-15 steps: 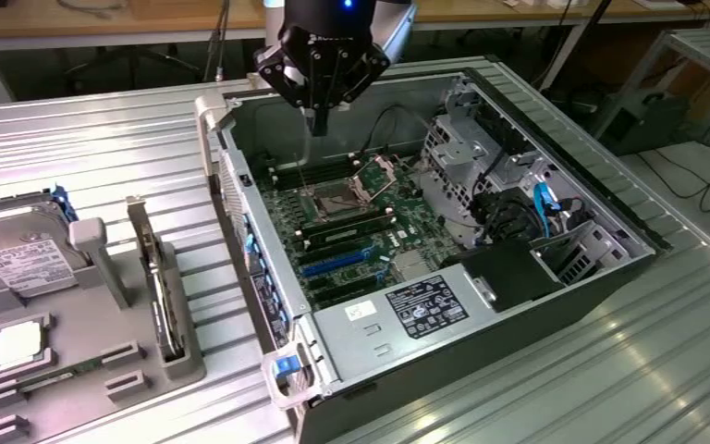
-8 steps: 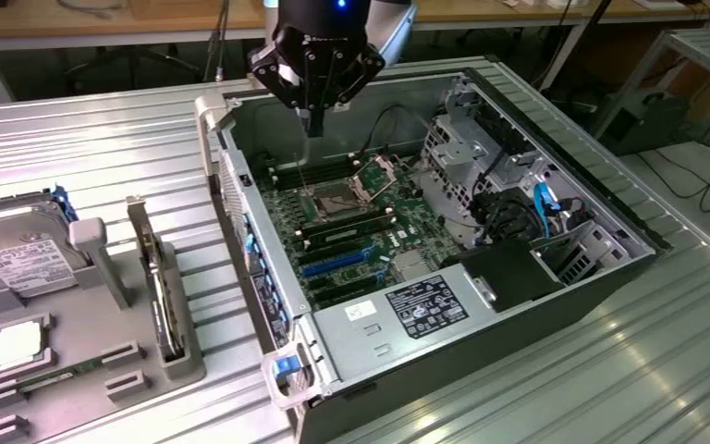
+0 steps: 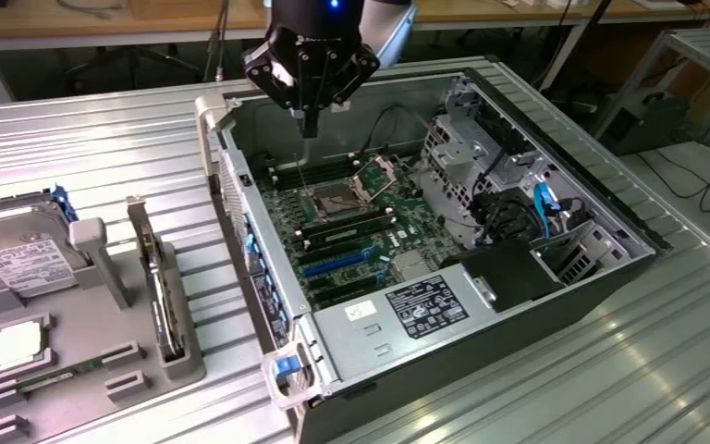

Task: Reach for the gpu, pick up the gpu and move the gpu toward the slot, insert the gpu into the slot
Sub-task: 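Reach for the gpu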

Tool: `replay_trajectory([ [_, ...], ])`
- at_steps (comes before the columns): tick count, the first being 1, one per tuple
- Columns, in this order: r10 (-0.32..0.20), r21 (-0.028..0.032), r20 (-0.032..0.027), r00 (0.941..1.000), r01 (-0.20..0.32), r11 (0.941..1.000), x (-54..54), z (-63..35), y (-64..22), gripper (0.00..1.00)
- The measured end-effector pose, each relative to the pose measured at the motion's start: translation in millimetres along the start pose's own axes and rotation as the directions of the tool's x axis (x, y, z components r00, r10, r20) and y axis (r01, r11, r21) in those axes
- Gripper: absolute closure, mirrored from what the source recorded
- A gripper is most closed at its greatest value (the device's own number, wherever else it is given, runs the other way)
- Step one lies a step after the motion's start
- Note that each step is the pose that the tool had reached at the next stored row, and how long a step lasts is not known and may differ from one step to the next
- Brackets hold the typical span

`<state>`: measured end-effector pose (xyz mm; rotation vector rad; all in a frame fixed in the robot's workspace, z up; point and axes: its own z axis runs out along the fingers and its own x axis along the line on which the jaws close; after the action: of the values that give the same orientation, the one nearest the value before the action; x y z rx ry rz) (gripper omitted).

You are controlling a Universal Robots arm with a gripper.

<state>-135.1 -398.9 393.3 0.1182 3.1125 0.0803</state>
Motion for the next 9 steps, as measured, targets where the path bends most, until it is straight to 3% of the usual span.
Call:
replay_trajectory([
  [9, 0.0, 0.0001, 0.0, 1.0, 0.0, 1.0, 5.3, -0.2, -0.4, 0.89],
])
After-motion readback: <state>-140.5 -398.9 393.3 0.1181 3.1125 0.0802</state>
